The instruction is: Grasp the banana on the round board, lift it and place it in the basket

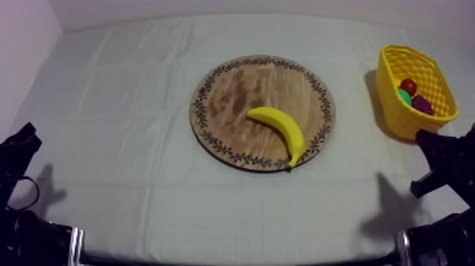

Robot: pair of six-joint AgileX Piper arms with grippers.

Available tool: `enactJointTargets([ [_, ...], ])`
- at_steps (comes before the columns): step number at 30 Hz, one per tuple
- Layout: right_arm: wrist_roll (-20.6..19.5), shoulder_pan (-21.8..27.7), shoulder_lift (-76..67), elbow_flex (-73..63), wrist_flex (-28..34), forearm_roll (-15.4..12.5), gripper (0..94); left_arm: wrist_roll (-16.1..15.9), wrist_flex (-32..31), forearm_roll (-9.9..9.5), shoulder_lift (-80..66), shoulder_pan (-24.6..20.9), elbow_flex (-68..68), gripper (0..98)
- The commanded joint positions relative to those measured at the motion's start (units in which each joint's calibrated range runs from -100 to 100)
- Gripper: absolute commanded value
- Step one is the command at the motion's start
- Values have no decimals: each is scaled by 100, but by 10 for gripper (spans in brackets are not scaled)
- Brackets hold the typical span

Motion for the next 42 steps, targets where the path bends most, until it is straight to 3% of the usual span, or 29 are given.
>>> enactJointTargets([
  [1,13,-102,-3,1,10,3,4,-1,0,3,0,1,3,1],
  [10,-99,-705,-3,1,10,3,5,-1,0,3,0,1,3,1],
  [18,-128,-803,5,-5,5,3,5,-1,0,3,0,1,3,1],
  [27,468,-848,914,-488,-263,40,5,-1,0,3,0,1,3,1],
  [34,941,-737,2205,-2043,673,-190,5,-1,0,3,0,1,3,1],
  [42,933,-738,3914,-4268,2036,-251,5,-1,0,3,0,1,3,1],
])
